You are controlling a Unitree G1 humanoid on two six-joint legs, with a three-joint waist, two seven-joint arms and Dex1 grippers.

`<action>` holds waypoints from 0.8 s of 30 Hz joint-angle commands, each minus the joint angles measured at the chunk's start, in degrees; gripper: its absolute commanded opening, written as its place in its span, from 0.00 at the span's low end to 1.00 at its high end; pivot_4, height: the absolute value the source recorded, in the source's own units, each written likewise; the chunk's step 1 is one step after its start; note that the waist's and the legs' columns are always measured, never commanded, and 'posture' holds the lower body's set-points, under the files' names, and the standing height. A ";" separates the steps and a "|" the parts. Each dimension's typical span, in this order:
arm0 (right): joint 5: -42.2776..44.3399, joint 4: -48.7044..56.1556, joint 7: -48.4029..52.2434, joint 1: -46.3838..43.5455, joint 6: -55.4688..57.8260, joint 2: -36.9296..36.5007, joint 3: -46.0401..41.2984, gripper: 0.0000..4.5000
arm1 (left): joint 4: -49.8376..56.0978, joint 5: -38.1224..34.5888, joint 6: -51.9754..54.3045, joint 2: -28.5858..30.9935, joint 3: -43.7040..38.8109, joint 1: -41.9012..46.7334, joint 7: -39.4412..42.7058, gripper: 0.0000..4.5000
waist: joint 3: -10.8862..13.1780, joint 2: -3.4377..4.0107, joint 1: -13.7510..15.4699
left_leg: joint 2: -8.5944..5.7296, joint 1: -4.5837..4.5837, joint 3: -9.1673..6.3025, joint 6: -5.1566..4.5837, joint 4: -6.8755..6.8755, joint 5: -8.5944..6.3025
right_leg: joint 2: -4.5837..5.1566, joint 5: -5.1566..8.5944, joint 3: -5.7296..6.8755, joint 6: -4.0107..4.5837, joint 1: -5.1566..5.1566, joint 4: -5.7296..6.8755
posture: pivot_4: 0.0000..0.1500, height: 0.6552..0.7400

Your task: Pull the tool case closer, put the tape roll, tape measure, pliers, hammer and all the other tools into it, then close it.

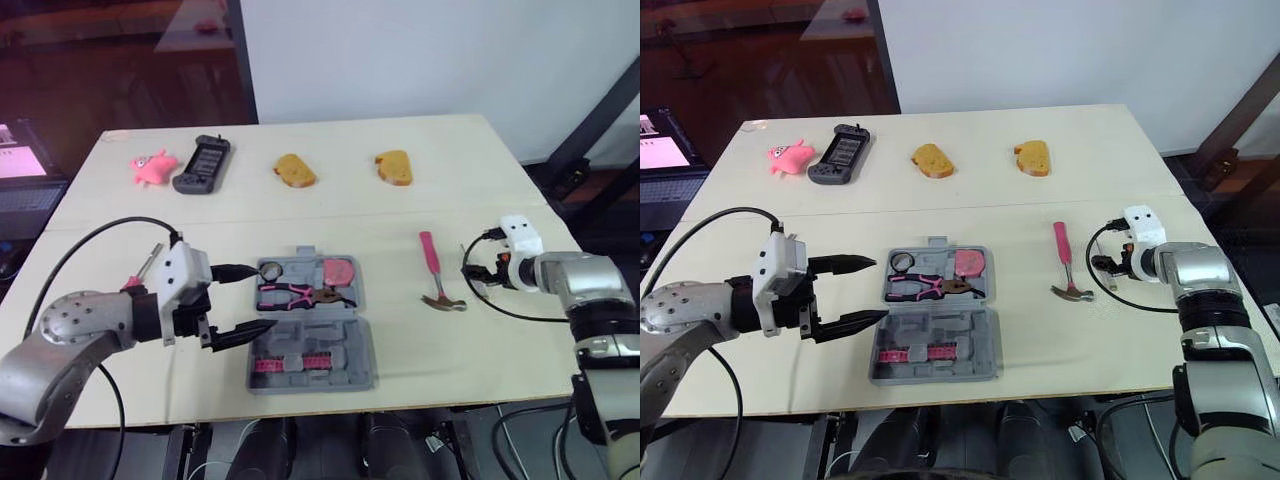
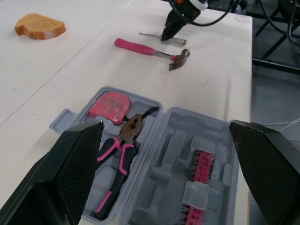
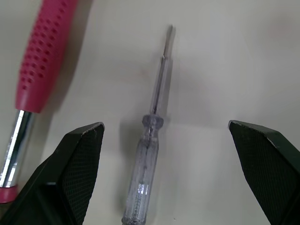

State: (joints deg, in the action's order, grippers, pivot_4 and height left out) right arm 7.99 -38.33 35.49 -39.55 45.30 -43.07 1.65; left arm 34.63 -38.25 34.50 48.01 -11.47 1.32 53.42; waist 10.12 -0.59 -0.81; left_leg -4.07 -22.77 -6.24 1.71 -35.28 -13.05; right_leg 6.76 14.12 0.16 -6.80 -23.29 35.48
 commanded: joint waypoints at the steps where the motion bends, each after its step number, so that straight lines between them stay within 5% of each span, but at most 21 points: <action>1: -1.10 -1.33 -0.57 -1.79 -1.38 0.88 -0.75 0.99 | 1.66 -0.86 -0.41 0.41 -1.40 -0.09 -0.45 1.00 | 0.00 0.00 -0.04 | 0.00 0.00 0.00 0.00 0.00 0.00 | 0.00 0.00 0.00 0.00 0.00 0.00 | 1.00 1.00; 4: -1.55 -2.78 -0.98 -2.20 -1.72 1.76 -0.98 0.87 | 1.64 -0.90 -0.34 0.40 -1.35 0.08 -0.79 1.00 | 0.00 0.00 -0.09 | 0.00 0.02 0.00 0.00 0.00 0.00 | -0.01 -0.01 0.00 -0.01 0.00 0.01 | 1.00 1.00; 7: -2.15 -4.08 -1.17 -2.91 -2.10 2.29 -0.70 0.57 | 1.85 -0.92 -0.29 0.38 -1.21 0.02 -1.16 1.00 | 0.00 0.00 -0.06 | -0.01 0.02 0.00 0.00 0.00 0.00 | -0.01 -0.01 -0.01 -0.01 0.00 0.02 | 1.00 1.00; 18: -3.66 -7.66 -0.41 -4.69 -1.79 3.30 -0.59 0.57 | 2.29 -0.92 -0.32 0.26 -1.36 -0.74 -2.07 1.00 | -0.01 0.00 -0.11 | -0.02 0.04 0.01 0.00 -0.01 0.00 | -0.03 -0.01 -0.02 -0.02 0.02 0.03 | 1.00 1.00; 24: -3.74 -7.61 -0.25 -4.84 -1.35 3.48 -0.73 0.01 | 1.71 -0.71 -0.75 0.40 -1.42 -0.56 -1.77 1.00 | -0.01 0.00 -0.11 | -0.02 0.06 0.01 0.00 -0.01 0.00 | -0.03 -0.01 -0.02 -0.01 0.04 0.03 | 1.00 1.00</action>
State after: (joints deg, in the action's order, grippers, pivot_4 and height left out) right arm 4.71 -45.46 35.15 -43.87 43.50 -39.77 1.56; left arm 35.03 -38.26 34.49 48.01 -11.54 0.42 51.69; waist 10.11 -0.59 -0.92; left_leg -4.10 -22.71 -6.23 1.72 -35.29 -13.05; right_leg 6.74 14.10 0.14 -6.81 -23.24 35.51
